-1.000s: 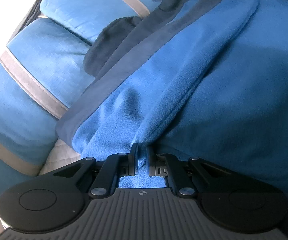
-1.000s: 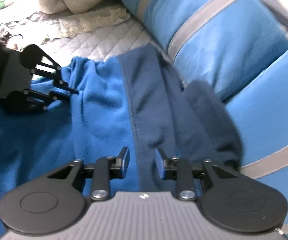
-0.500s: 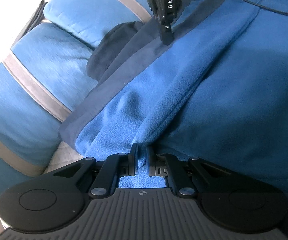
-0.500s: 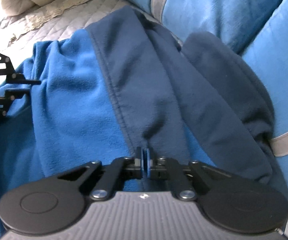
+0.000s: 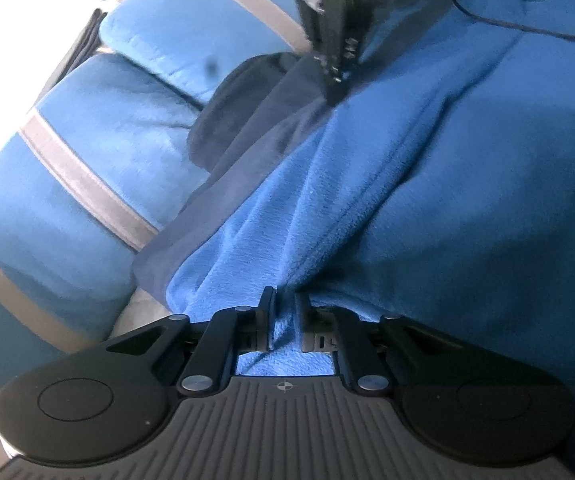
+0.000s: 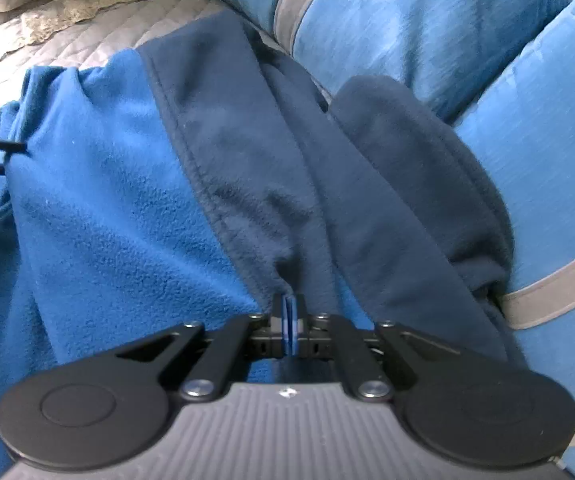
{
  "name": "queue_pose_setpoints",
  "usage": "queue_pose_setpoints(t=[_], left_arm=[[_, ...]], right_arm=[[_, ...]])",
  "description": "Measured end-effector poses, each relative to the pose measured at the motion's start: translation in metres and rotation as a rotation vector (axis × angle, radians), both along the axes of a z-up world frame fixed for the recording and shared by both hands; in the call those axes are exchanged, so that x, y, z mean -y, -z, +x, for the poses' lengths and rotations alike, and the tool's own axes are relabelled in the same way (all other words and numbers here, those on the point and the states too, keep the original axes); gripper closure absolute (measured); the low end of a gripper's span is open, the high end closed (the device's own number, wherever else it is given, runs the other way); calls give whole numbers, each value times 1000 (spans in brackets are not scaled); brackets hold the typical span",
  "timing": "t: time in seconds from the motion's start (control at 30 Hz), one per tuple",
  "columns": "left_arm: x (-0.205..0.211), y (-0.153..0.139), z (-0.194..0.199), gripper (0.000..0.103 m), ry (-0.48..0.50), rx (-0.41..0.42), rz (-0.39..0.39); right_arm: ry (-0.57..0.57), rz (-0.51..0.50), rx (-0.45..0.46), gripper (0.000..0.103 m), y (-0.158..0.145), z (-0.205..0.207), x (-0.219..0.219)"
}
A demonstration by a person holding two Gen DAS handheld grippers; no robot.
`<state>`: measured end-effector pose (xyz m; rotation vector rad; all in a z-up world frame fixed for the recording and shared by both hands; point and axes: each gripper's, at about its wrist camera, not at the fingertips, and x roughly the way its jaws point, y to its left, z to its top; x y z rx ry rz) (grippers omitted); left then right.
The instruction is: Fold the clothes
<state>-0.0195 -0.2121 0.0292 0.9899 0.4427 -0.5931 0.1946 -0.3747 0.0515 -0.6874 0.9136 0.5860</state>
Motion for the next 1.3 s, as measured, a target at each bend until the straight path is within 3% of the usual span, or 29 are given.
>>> queue_pose_setpoints(t=[0.07,0.13,0.17,0.3,0.47,0.6,0.73,1.0,1.07,1.13,1.3], left_arm=[[-4,-3,-1,53,-10,5,-15],[-11,-7,-3,39,-17,23,-43],[-16,-10,-3,37,-24,27,-58],[-35,-17,4,36,-103,14,-119],[-53,-14,19,37,-225,54,-117],[-64,-18,33,37,-297,5,-217],[-65,-12,44,39,-342,30,-179],[-72,-10,52,40,-409,57,-174],[-73,-8,50,40,-419,66,-171],[-72,-6,50,40,-427,69,-175],[-88,-14,56,38,-486,-17,-306]], right_arm=[[-1,0,7,101,3,-2,0],[5,9,7,101,5,-4,0],[9,15,5,101,5,-4,1],[12,20,6,100,8,-5,2],[6,10,17,96,9,-7,0],[4,10,26,96,8,-9,0],[-1,3,37,93,8,-12,-1],[4,-9,70,63,4,-11,3],[15,-25,94,35,1,-11,5],[14,-23,90,23,-4,-14,11],[31,-12,97,23,-19,-18,28]])
